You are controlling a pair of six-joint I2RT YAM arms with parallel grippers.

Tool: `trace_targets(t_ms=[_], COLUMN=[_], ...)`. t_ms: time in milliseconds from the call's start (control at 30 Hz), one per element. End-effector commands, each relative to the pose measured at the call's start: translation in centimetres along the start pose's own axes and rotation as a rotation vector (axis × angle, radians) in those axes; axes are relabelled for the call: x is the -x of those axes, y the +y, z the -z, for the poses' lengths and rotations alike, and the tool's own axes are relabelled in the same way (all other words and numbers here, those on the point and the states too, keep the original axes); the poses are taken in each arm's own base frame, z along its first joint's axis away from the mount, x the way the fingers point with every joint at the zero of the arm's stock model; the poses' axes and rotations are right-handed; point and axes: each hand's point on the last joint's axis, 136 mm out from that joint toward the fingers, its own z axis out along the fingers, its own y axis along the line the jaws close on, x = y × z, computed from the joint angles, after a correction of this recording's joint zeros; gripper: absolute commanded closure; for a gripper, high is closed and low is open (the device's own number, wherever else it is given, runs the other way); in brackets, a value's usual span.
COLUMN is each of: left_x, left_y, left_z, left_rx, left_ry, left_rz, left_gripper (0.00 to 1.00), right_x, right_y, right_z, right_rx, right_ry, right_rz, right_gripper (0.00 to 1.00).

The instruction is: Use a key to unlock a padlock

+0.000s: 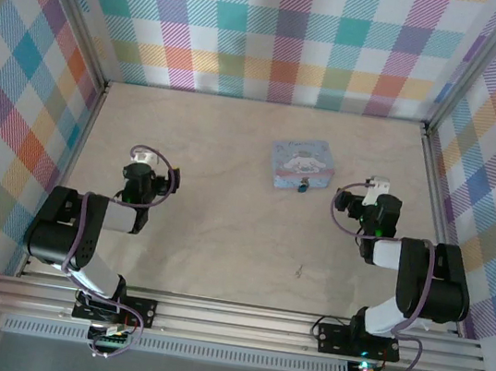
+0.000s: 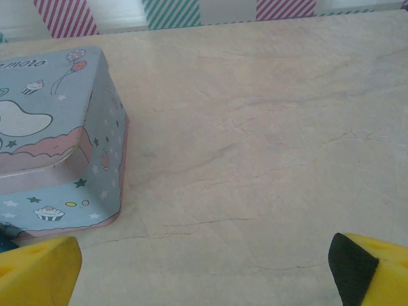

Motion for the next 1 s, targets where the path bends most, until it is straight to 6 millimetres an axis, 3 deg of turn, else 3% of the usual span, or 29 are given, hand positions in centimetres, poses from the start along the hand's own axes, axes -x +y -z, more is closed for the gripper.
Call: trace_targets(t_ms=[0, 667, 767, 967], left_x=[0.5, 0.5, 1.5, 6.3], left_y=[0.0, 0.0, 0.4, 1.0], left_z=[-0.2, -0.1, 0.8, 5.2], left_rx=[-0.008, -0.009, 0.013, 0.026], left_ry=[-0.009, -0.015, -0.046, -0.114], left_rz=[0.008, 0.011, 0.028, 0.105], left_gripper=[0.00, 0.00, 0.00, 0.00], right_x=[0.5, 0.6, 1.5, 3.9], right_y=[0.2, 0.2, -0.1, -0.1], right_z=[0.2, 0.2, 0.5, 3.6], right_rx=[0.000, 0.001, -0.021, -0.054], right_ry=[-0.026, -0.028, -0.018, 0.040], right_rz=[-0.007, -0.007, -0.019, -0.116], right_gripper=[0.00, 0.00, 0.00, 0.00])
